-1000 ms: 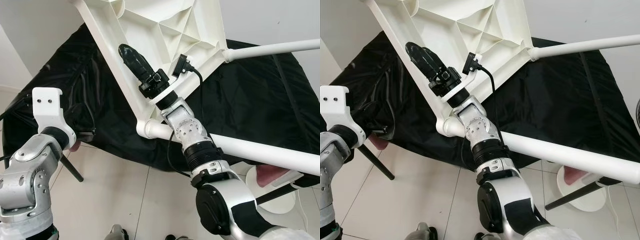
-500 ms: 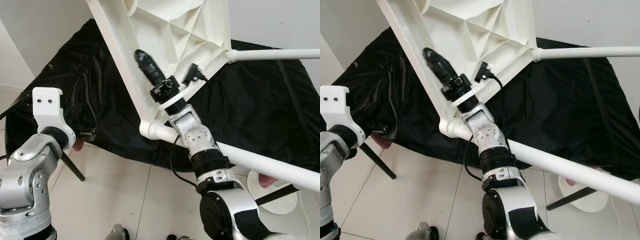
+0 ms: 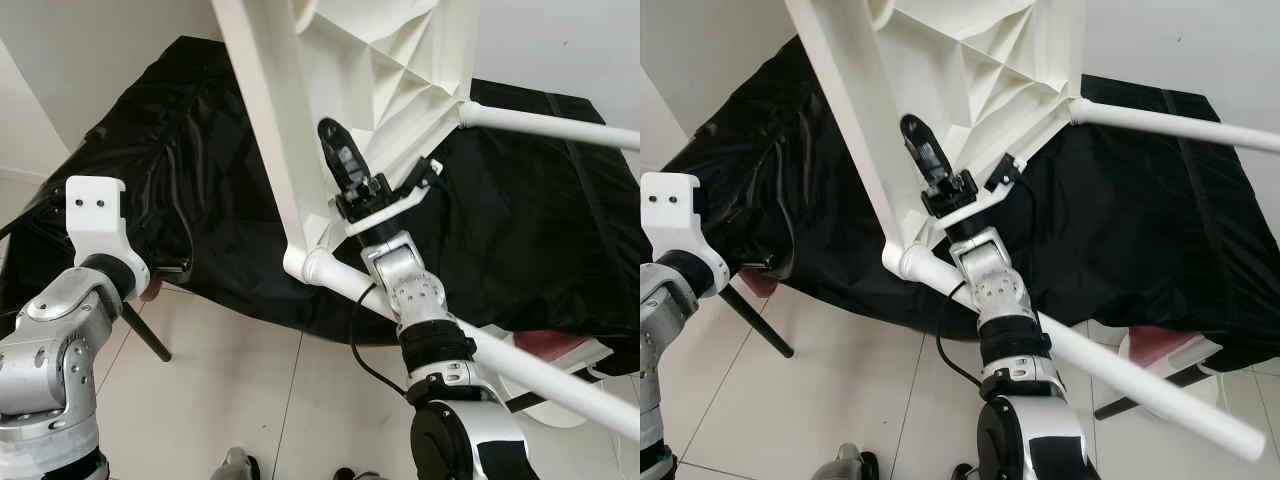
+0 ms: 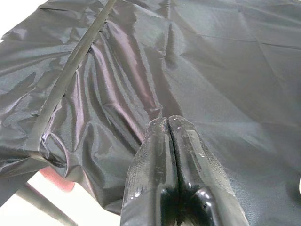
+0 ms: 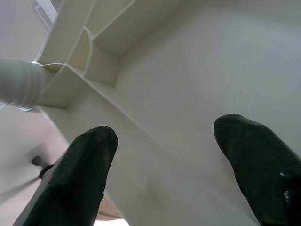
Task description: Building children table
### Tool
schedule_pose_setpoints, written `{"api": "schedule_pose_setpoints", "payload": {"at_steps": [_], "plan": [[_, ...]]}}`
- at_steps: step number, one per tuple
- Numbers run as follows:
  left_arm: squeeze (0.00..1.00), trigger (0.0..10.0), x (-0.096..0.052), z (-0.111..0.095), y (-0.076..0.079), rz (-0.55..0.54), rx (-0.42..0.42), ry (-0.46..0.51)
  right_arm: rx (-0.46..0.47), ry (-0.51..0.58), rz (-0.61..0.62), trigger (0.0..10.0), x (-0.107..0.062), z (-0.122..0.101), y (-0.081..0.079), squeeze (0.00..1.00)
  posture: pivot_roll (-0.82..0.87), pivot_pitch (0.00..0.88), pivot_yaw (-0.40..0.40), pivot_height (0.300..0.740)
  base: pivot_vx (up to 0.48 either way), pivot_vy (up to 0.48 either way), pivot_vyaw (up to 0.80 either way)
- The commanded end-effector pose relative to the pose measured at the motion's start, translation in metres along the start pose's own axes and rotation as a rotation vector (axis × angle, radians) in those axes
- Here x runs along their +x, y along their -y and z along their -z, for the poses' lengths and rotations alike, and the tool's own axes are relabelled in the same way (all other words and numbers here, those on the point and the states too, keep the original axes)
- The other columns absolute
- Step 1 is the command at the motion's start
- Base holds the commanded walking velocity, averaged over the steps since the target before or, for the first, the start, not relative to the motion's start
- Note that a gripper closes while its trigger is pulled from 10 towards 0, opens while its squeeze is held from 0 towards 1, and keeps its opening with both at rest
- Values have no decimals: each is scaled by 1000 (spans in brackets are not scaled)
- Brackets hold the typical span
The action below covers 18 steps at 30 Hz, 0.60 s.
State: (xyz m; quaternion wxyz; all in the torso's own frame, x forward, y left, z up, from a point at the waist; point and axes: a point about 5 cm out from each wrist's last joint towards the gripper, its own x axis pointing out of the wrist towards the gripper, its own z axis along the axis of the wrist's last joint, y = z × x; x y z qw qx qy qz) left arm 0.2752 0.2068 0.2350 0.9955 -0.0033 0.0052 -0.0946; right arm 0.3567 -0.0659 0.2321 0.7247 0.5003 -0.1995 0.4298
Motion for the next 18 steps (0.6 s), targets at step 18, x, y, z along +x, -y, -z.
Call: {"api": "schedule_pose_setpoints", "payload": {"at_steps": [18], "plan": [[0, 10000, 3, -16, 18, 74, 85, 86, -151, -102, -89, 10000, 3, 14, -25, 0, 71, 139, 20, 740, 0, 0, 0]]}}
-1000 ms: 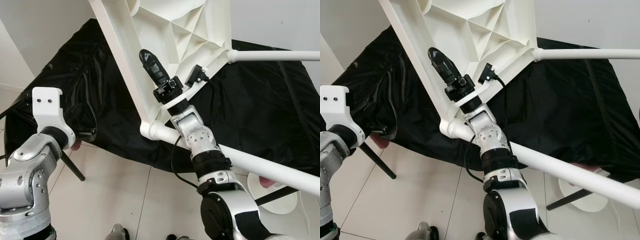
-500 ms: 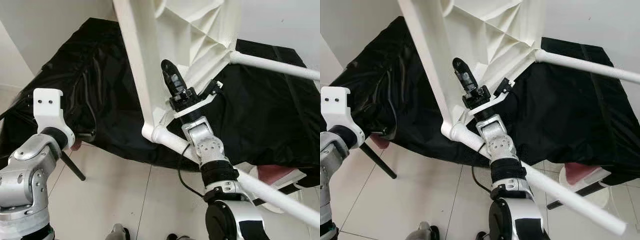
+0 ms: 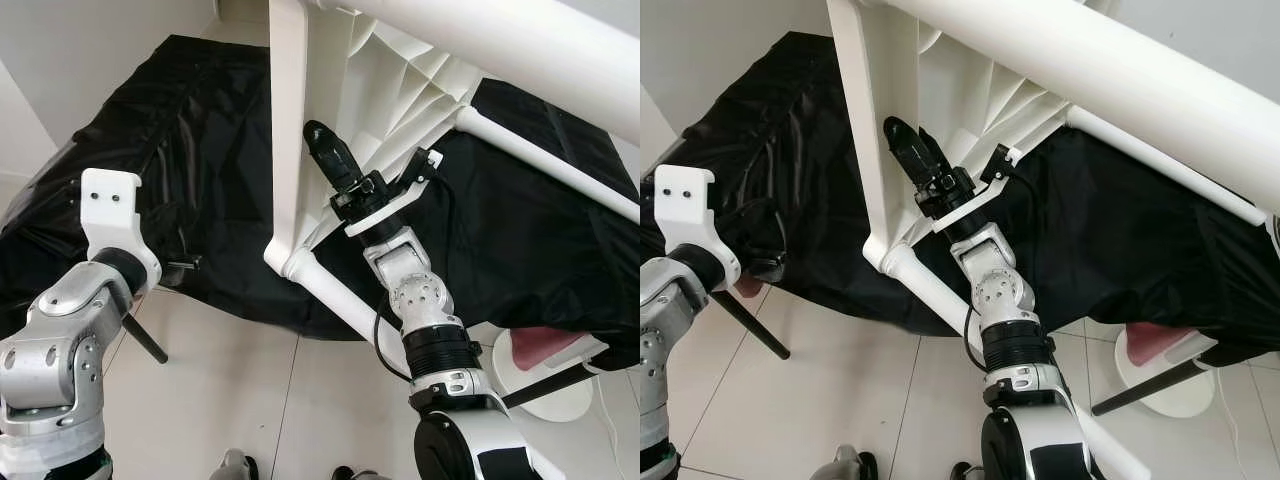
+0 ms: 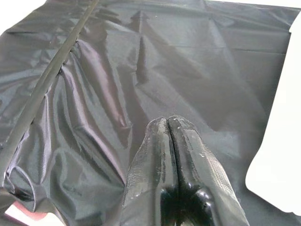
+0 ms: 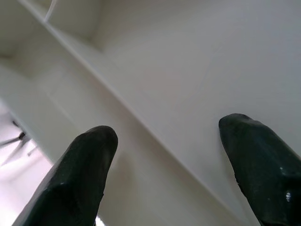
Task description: Building children table
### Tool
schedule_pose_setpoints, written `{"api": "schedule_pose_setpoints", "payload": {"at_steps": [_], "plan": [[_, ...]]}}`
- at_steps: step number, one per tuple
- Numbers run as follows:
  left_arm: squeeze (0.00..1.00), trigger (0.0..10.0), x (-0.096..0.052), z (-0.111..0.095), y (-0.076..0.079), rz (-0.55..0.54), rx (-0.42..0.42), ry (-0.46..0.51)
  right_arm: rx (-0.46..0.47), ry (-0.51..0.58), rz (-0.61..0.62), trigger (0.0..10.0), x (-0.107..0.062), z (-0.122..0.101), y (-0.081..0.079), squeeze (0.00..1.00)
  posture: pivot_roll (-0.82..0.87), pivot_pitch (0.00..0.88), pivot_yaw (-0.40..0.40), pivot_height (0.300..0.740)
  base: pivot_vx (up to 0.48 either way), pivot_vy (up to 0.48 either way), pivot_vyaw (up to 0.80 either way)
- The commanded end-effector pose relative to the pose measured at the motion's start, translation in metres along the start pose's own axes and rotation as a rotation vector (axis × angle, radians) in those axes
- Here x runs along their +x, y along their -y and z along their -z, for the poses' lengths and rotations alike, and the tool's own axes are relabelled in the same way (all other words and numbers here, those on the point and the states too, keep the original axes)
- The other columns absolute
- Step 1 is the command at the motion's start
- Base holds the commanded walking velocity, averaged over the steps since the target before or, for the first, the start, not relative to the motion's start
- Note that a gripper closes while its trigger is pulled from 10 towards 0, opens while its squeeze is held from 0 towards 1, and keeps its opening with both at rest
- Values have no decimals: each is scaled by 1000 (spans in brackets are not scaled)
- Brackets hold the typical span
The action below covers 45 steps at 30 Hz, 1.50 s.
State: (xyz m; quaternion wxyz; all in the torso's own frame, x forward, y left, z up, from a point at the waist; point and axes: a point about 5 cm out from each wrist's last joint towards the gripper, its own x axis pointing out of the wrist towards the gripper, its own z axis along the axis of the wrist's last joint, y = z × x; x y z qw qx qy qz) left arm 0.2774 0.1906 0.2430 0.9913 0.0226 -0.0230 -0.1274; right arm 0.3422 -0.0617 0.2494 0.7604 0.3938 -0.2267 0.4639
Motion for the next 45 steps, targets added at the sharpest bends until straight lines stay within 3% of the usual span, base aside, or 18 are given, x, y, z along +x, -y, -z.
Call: {"api": "schedule_pose_setpoints", "payload": {"at_steps": [1, 8, 10, 12, 13, 14, 16, 17, 20, 21, 23, 26, 28, 30, 31, 32, 38, 45], "plan": [[0, 10000, -2, -8, 2, 8, 29, 34, 49, 1, -3, 10000, -2, 15, -6, 0, 71, 139, 20, 740, 0, 0, 0], [0, 10000, -3, -18, 11, 81, 21, 94, -160, -88, 57, 10000, -23, 0, -6, 0, 58, 133, 6, 740, 0, 0, 0], [0, 10000, -3, -18, 11, 81, 21, 94, -160, -88, 57, 10000, -23, 0, -6, 0, 58, 133, 6, 740, 0, 0, 0], [0, 10000, 2, -20, 15, 82, 133, 100, -396, -129, 122, 10000, -30, -17, -4, 0, 52, 130, -2, 740, 0, 0, 0], [0, 10000, 2, -20, 15, 82, 133, 100, -396, -129, 122, 10000, -30, -17, -4, 0, 52, 130, -2, 740, 0, 0, 0], [0, 10000, 4, -20, 19, 96, 189, 105, -507, -140, 150, 10000, -32, -24, -4, 0, 52, 130, -2, 740, 0, 0, 0], [0, 10000, 4, -20, 19, 96, 189, 105, -507, -140, 150, 10000, -32, -24, -4, 0, 52, 130, -2, 740, 0, 0, 0], [0, 10000, 7, -20, 26, 127, 208, 116, -625, -157, 186, 10000, -33, -33, -4, 0, 41, 124, -14, 740, 0, 0, 0], [0, 10000, 7, -20, 26, 127, 208, 116, -625, -157, 186, 10000, -33, -33, -4, 0, 41, 124, -14, 740, 0, 0, 0], [1000, 10000, 13, -20, 33, 155, 195, 129, -717, -166, 243, 10000, -35, -41, -4, 0, 19, 113, -22, 740, 0, 0, 0], [1000, 10000, 13, -20, 33, 155, 195, 129, -717, -166, 243, 10000, -35, -41, -4, 0, 19, 113, -22, 740, 0, 0, 0], [1000, 10000, 25, -27, 47, 235, 127, 176, -906, -171, 408, 10000, -47, -56, 0, 0, 3, 95, -28, 740, 0, 0, 0], [1000, 10000, 25, -27, 47, 235, 127, 176, -906, -171, 408, 10000, -47, -56, 0, 0, 3, 95, -28, 740, 0, 0, 0], [1000, 10000, 26, -34, 67, 413, 131, 212, -1023, -170, 585, 10000, -67, -63, 4, 0, -12, 78, -32, 740, 0, 0, 0], [1000, 10000, 26, -34, 67, 413, 131, 212, -1023, -170, 585, 10000, -67, -63, 4, 0, -12, 78, -32, 740, 0, 0, 0], [0, 10000, 25, -33, 71, 451, 125, 206, -1036, -180, 621, 10000, -72, -63, 5, 0, -15, 70, -37, 740, 0, 0, 0], [0, 10000, 23, -36, 80, 572, 54, 233, -1057, -224, 720, 10000, -85, -55, 13, 0, -10, 62, -45, 740, 0, 0, 0], [0, 10000, 26, -33, 79, 623, 107, 223, -1061, -245, 739, 10000, -87, -47, 15, 0, -15, 53, -37, 740, 0, 0, 0]]}}
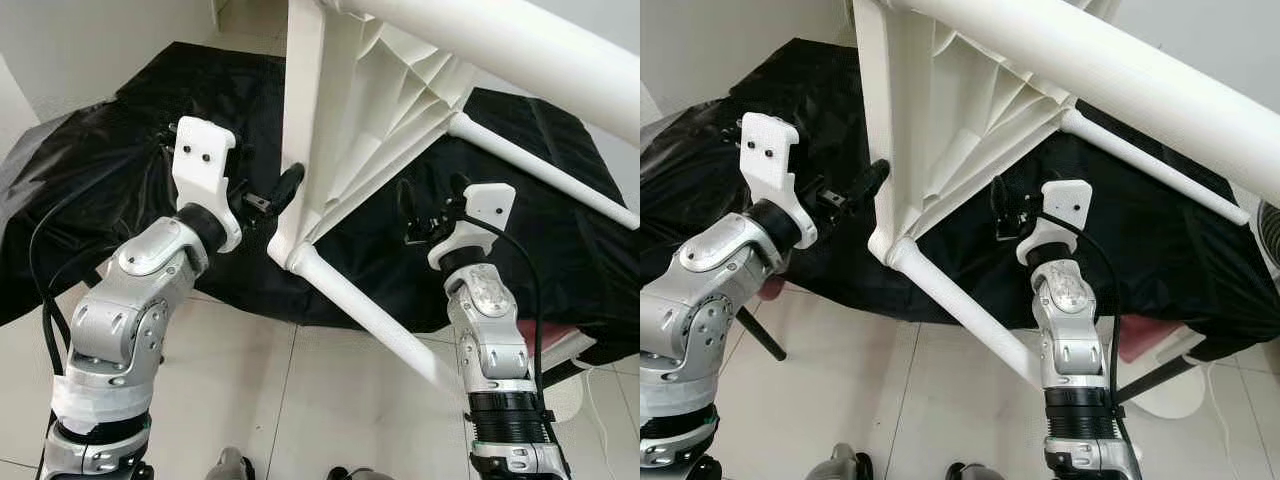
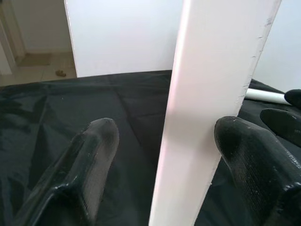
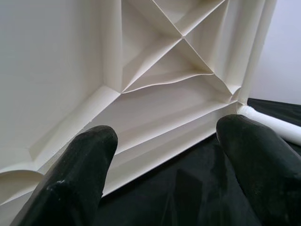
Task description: Building children table
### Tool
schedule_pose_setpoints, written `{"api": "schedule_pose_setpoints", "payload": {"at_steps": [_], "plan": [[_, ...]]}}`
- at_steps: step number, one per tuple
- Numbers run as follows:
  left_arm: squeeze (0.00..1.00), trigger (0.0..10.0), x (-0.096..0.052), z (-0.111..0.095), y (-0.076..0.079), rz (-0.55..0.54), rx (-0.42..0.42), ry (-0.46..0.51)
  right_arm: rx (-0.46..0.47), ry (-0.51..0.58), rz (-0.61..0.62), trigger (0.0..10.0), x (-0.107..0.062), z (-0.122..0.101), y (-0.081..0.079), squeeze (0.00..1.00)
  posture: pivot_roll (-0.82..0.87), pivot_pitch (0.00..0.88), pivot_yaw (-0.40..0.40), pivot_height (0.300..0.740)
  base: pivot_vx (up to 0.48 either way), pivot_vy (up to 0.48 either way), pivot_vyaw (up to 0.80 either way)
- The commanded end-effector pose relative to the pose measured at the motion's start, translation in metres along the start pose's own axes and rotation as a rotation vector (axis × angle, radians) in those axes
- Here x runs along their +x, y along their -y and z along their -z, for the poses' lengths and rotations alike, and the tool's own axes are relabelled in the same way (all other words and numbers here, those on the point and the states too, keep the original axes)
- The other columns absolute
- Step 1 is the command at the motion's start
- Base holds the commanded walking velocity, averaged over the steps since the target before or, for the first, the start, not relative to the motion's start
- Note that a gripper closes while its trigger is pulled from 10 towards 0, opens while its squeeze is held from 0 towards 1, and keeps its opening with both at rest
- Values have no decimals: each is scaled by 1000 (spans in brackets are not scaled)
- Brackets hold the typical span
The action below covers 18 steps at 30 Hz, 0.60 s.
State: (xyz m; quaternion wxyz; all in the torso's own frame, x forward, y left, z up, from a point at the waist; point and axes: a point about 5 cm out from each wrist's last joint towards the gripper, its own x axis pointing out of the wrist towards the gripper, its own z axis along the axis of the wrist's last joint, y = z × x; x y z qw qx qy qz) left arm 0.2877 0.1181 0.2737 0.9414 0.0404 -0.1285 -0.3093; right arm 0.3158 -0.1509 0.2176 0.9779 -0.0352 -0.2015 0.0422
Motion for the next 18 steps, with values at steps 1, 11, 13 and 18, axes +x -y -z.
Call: {"api": "schedule_pose_setpoints", "payload": {"at_steps": [1, 11, 13, 18], "plan": [[1000, 10000, 2, 2, 10, 270, 56, -19, -5, -31, -2, 10000, -4, 8, -5, 0, -12, 51, -33, 740, 0, 0, 0], [0, 10000, -12, 15, -17, 59, 114, -68, -67, -11, -83, 10000, -24, 6, -14, 0, -28, 37, -31, 740, 0, 0, 0], [0, 10000, -21, 19, -24, 17, 117, -92, -74, -15, -88, 10000, -28, 6, -13, 0, -27, 38, -33, 740, 0, 0, 0], [0, 10000, -54, 37, -44, -169, 106, -173, -104, -15, -78, 10000, -36, 3, -6, 0, -24, 41, -37, 740, 0, 0, 0]]}}
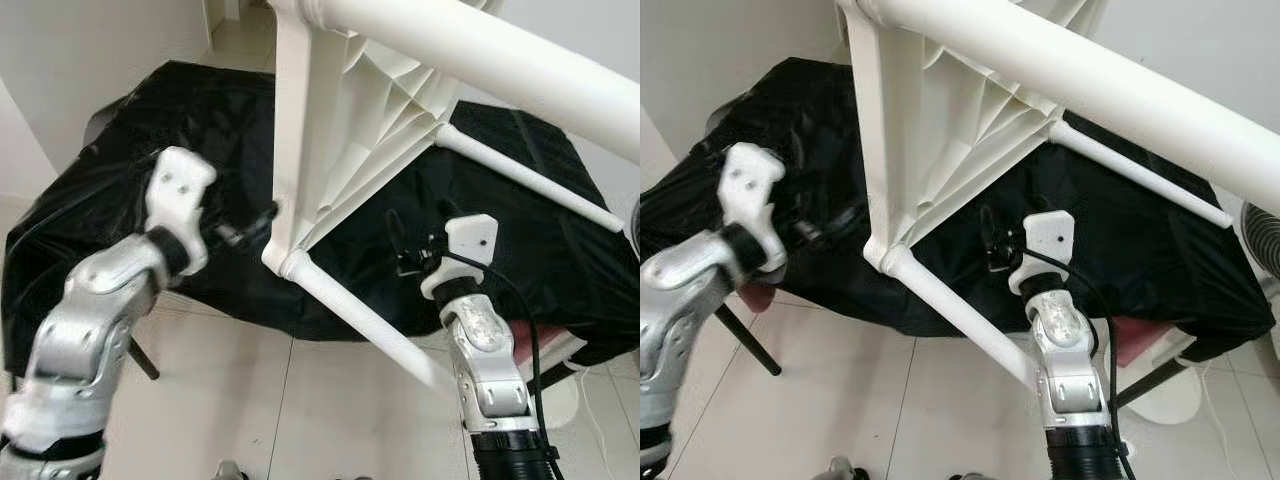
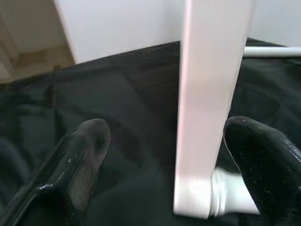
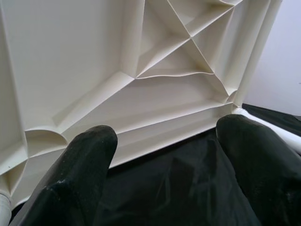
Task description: Building children table
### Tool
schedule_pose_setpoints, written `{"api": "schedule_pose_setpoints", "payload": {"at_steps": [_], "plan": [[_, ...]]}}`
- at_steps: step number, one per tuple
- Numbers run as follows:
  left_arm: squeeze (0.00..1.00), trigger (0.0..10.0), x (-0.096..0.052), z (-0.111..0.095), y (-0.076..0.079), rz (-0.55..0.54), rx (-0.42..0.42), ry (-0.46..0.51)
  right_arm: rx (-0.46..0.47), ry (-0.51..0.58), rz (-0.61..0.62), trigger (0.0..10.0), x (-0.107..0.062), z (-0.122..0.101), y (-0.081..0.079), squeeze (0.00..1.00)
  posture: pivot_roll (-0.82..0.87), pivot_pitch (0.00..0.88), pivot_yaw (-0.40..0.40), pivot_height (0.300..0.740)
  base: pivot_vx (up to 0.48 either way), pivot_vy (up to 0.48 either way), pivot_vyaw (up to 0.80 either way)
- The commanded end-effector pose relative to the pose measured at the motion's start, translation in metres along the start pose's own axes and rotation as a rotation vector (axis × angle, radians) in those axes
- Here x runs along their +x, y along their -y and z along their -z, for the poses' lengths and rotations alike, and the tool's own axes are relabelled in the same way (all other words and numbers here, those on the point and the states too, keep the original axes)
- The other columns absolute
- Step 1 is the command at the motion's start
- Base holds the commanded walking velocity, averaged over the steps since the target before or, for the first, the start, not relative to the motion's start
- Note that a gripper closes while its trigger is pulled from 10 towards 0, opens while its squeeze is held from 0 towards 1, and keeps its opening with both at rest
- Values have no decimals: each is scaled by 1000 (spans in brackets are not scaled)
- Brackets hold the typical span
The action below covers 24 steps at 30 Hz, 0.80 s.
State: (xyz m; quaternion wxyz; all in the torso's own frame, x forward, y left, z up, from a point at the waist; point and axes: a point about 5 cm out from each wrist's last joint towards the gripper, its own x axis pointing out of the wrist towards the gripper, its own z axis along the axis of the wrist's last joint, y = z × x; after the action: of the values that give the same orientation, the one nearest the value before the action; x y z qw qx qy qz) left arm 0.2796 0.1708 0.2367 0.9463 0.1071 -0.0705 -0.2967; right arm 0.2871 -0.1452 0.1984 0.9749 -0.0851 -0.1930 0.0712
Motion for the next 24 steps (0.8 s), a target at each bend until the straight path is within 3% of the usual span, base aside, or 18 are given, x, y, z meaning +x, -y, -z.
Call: {"api": "schedule_pose_setpoints", "payload": {"at_steps": [1, 2, 5, 6, 9, 11, 14, 18, 24], "plan": [[0, 10000, -16, 18, -18, -287, -14, -53, -27, 9, -3, 10000, -3, -5, 4, 0, -26, 42, -40, 740, 0, 0, 0], [0, 10000, -22, 28, -23, -392, -22, -65, -31, 16, -6, 10000, -3, -7, 3, 0, -29, 42, -42, 740, 0, 0, 0], [0, 10000, -26, 33, -26, -455, -25, -72, -32, 20, -9, 10000, -3, -8, 3, 0, -28, 42, -45, 740, 0, 0, 0], [0, 10000, -31, 43, -29, -562, 14, -91, -29, 21, -16, 10000, -2, -8, 0, 0, -27, 39, -53, 740, 0, 0, 0], [0, 10000, -34, 51, -29, -622, 47, -115, -25, 17, -22, 10000, -3, -6, -4, 0, -25, 39, -55, 740, 0, 0, 0], [0, 10000, -43, 71, -23, -721, 92, -176, -14, -2, -38, 10000, -8, 0, -13, 0, -19, 37, -62, 740, 0, 0, 0], [0, 10000, -43, 71, -23, -721, 92, -176, -14, -2, -38, 10000, -8, 0, -13, 0, -19, 37, -62, 740, 0, 0, 0], [0, 10000, -46, 81, -12, -684, 19, -199, 25, -54, -21, 10000, -15, 11, -13, 0, -20, 38, -62, 740, 0, 0, 0], [0, 10000, -52, 83, -16, -719, 29, -203, 88, -133, 5, 10000, -21, 26, -9, 0, -18, 35, -52, 740, 0, 0, 0]]}}
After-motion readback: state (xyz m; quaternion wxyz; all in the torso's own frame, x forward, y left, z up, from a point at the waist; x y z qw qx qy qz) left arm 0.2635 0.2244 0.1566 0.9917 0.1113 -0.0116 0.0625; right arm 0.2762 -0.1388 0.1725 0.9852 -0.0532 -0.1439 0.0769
